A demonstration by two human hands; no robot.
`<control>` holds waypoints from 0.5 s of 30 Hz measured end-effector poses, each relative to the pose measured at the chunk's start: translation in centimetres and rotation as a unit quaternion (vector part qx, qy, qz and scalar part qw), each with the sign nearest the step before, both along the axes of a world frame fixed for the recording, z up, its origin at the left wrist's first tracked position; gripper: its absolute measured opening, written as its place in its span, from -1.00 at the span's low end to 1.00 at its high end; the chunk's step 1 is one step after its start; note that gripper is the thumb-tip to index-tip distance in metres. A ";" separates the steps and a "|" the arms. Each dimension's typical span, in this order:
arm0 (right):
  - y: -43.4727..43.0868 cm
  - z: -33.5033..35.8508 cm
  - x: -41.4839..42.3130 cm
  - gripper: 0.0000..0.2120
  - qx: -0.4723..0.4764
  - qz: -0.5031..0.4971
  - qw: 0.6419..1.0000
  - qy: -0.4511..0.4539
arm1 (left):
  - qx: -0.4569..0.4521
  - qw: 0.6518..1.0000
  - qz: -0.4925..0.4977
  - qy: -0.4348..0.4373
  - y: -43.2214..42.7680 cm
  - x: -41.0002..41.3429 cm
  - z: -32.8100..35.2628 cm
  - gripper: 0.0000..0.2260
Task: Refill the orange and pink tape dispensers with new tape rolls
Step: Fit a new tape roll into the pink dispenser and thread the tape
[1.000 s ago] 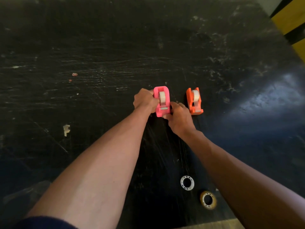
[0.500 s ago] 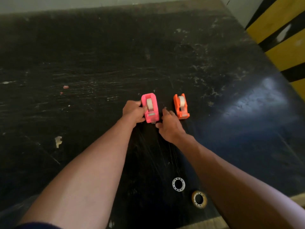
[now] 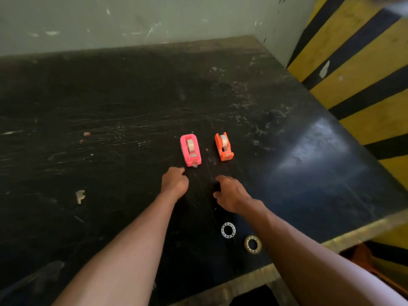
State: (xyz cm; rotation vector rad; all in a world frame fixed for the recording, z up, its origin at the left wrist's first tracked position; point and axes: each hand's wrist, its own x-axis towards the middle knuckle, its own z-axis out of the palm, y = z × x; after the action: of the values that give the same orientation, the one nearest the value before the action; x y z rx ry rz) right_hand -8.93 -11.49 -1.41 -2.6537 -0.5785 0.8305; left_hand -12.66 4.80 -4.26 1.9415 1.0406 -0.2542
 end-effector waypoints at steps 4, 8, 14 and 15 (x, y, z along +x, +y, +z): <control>-2.2 0.8 -0.6 -0.58 -0.026 0.016 0.999 0.010 | 0.042 0.994 -0.096 -0.005 -2.7 -3.2 1.4 -0.63; -4.9 1.4 -1.4 -0.60 -0.034 0.024 0.998 0.037 | 0.050 0.989 -0.135 0.034 -5.2 -6.2 1.1 -0.64; -10.4 1.7 -3.4 -0.49 -0.036 0.053 0.996 0.061 | 0.074 0.983 -0.164 0.045 -9.4 -8.8 1.6 -0.51; -11.2 1.6 -3.9 -0.47 -0.037 0.066 0.995 0.058 | 0.085 0.978 -0.185 0.044 -10.5 -9.3 1.6 -0.46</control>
State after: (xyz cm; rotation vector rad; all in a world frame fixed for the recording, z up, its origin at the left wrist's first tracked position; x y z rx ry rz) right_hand -12.83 -22.68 0.17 -2.6339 -0.7112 1.0544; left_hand -21.99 -5.66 -2.63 2.2941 0.7685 -0.4748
